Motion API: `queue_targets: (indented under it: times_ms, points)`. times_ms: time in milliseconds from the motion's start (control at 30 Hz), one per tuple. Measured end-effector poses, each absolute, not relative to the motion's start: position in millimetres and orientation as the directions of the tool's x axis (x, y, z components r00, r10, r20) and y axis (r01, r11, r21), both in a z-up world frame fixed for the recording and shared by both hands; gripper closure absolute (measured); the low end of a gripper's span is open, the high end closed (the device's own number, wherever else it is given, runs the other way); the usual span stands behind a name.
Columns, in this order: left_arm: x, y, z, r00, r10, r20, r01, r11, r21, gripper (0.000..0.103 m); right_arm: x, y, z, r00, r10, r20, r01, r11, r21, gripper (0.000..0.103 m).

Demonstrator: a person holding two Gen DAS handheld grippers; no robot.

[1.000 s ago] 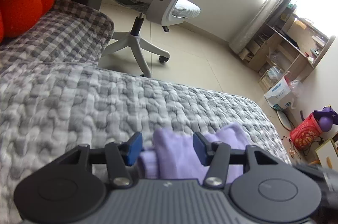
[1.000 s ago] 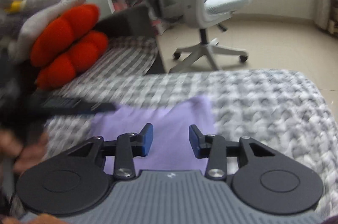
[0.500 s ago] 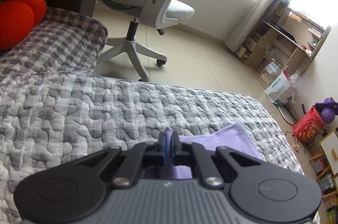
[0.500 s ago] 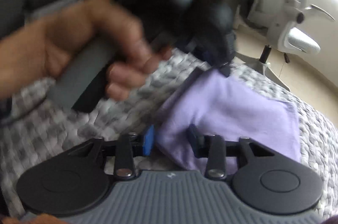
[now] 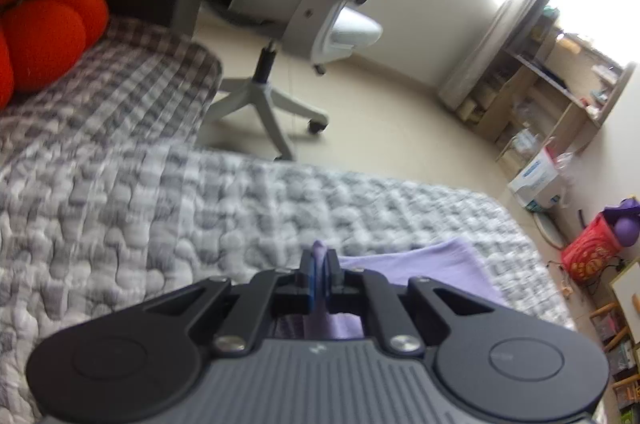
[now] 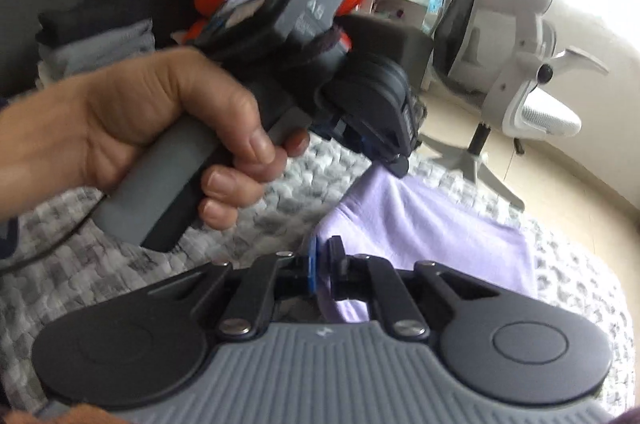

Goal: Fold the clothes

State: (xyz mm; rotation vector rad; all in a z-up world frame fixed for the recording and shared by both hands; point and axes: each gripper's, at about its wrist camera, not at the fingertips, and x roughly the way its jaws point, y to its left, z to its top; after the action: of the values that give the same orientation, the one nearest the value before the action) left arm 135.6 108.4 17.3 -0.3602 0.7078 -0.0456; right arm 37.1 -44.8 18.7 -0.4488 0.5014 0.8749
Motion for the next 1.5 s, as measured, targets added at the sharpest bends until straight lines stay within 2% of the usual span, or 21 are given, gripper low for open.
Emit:
queue_targets:
  times_ms: [133,233,333,433,533,633,733,833,933,1067,1100,1300,1367,1500]
  points:
    - [136.4,106.5,8.2,0.761,-0.143,-0.632,-0.080,0.947,-0.311,0.099,31.8,-40.0,9.4,0.534,0.592,-0.604,-0.822,0.532,-0.206,0.089]
    - [132.9,113.9,13.0,0.762,-0.177,-0.623,-0.084,0.927,-0.366,0.098,29.6,-45.1,13.1,0.501,0.619,-0.605,-0.847,0.494,-0.197,0.071]
    - [126.3,121.3,19.8,0.771,-0.180,-0.610,-0.093,0.917,-0.389,0.097,34.0,-53.5,26.0,0.458,0.670,-0.584,-0.866,0.484,-0.124,0.071]
    - [118.5,126.2,26.3,0.778,-0.161,-0.608,-0.111,0.916,-0.386,0.097,37.8,-62.3,42.1,0.432,0.733,-0.525,-0.868,0.496,-0.022,0.071]
    - [113.3,132.0,27.8,0.776,-0.139,-0.615,-0.149,0.907,-0.393,0.097,38.2,-56.8,40.0,0.489,0.703,-0.517,-0.836,0.547,-0.049,0.071]
    - [108.2,132.5,24.4,0.769,-0.126,-0.626,-0.177,0.900,-0.399,0.097,43.0,-42.2,22.1,0.503,0.652,-0.567,-0.821,0.566,-0.077,0.071]
    - [102.5,126.4,21.8,0.760,-0.138,-0.636,-0.171,0.900,-0.400,0.097,40.7,-33.6,10.8,0.516,0.634,-0.577,-0.822,0.555,-0.126,0.062]
    - [98.6,118.7,19.9,0.750,-0.124,-0.650,-0.172,0.912,-0.372,0.097,37.4,-29.4,10.3,0.528,0.625,-0.575,-0.824,0.542,-0.167,0.060]
    - [99.7,115.4,21.7,0.728,-0.070,-0.682,-0.203,0.928,-0.311,0.097,36.4,-33.2,18.4,0.530,0.650,-0.545,-0.824,0.547,-0.149,0.061]
    - [99.0,114.4,28.2,0.728,0.008,-0.686,-0.221,0.949,-0.224,0.096,28.4,-29.7,16.6,0.579,0.655,-0.486,-0.809,0.538,-0.238,0.059]
    - [98.8,114.8,28.4,0.723,0.023,-0.691,-0.228,0.952,-0.207,0.093,29.2,-28.1,13.6,0.582,0.650,-0.489,-0.808,0.531,-0.255,0.059]
    - [97.9,116.7,28.5,0.706,0.086,-0.703,-0.254,0.957,-0.138,0.093,22.9,-24.1,2.3,0.598,0.616,-0.513,-0.798,0.518,-0.308,0.061]
    - [98.5,116.5,28.9,0.703,0.094,-0.705,-0.258,0.957,-0.130,0.091,21.5,-23.3,0.4,0.618,0.604,-0.503,-0.784,0.521,-0.337,0.062]
    - [99.0,117.0,29.9,0.698,0.109,-0.707,-0.267,0.957,-0.116,0.076,20.0,-24.1,-6.2,0.637,0.595,-0.491,-0.771,0.518,-0.372,0.062]
